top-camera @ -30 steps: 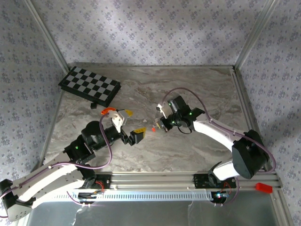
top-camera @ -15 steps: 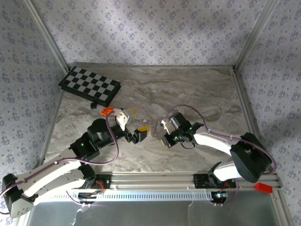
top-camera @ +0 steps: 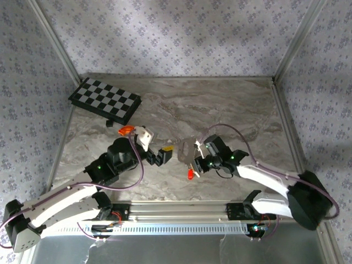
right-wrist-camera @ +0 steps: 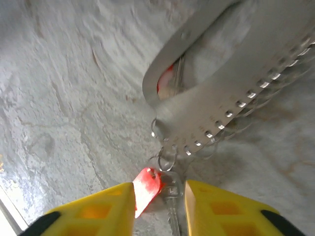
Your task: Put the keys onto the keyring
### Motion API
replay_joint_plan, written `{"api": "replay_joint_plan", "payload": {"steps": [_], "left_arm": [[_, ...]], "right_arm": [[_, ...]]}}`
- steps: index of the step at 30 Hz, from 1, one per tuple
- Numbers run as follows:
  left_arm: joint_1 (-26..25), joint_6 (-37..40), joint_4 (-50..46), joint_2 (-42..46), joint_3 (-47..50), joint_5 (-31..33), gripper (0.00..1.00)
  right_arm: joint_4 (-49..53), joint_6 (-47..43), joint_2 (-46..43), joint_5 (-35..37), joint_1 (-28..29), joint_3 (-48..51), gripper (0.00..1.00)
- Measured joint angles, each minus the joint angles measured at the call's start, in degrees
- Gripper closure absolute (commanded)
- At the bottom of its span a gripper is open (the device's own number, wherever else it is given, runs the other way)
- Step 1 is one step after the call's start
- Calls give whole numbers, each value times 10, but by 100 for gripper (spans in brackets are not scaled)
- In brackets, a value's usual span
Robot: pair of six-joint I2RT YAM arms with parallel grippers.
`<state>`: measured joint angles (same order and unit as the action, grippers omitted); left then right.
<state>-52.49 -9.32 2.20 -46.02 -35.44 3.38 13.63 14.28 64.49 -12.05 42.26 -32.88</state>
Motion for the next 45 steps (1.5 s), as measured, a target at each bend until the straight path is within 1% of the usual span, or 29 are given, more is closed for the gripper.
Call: {"api": "replay_joint_plan", "payload": {"steps": [1,2,3,4,7,11,15,17,20,22,26,30,34,37,42,45], "left_arm": [[0,0,-8,0,-2,6,0],[0,0,-16,0,-5,13,0],[1,0,-22,0,-9,18,0],[1,0,-30,0,-13,26,0],[5,0,-49,2,-23,59,0],[21,0,-69,11,-24,117,1],[65,-3,-86,23,-24,160,0],[98,-9,-90,28,-23,180,0],[154,-19,-92,30,-16,202,0],[189,-21,-92,28,-4,217,0],[257,-22,-93,12,20,250,0],[324,-33,-82,-10,47,271,0],[349,-31,-11,-13,118,295,0],[365,-25,24,-23,158,301,0],[407,-21,92,-60,169,303,0],[432,-21,148,-97,177,299,0]], "right_arm": [[7,-4,-28,14,0,0,40],[15,-7,-59,28,0,0,26],[23,-7,-85,38,0,0,9],[31,-9,-116,52,0,-1,0],[54,-23,-201,97,-13,-2,0],[67,-36,-278,161,-56,-2,0],[60,-43,-321,209,-114,5,0],[48,-44,-329,223,-152,15,0],[24,-42,-322,245,-212,40,0],[3,-40,-317,268,-239,61,0],[-56,-40,-309,302,-277,118,0],[-111,-40,-292,313,-316,161,0],[-164,-43,-265,302,-357,188,0],[-202,-49,-247,298,-372,200,0],[-292,-56,-204,287,-389,228,0],[-348,-64,-158,283,-390,242,0]]}}
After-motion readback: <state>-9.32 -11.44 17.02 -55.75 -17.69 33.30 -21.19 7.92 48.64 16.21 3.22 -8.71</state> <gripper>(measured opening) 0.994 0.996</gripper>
